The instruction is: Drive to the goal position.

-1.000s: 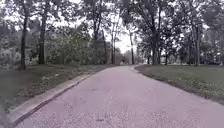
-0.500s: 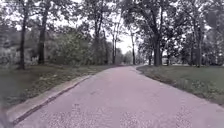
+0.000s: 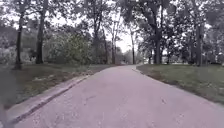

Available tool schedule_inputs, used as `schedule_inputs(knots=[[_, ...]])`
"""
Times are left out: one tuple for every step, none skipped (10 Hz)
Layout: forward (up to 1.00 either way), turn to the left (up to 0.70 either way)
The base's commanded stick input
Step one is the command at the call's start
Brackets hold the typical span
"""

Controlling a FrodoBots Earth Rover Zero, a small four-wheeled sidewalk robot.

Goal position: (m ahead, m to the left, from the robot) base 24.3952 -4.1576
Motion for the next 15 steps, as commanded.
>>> schedule_inputs(knots=[[0.7,0.0],[0.7,0.0],[0.7,0.0],[0.7,0.0],[0.7,0.0],[0.7,0.0],[0.7,0.0],[0.7,0.0],[0.7,0.0],[0.7,0.0],[0.7,0.0],[0.7,0.0],[0.7,0.0],[0.7,0.0],[0.7,0.0]])
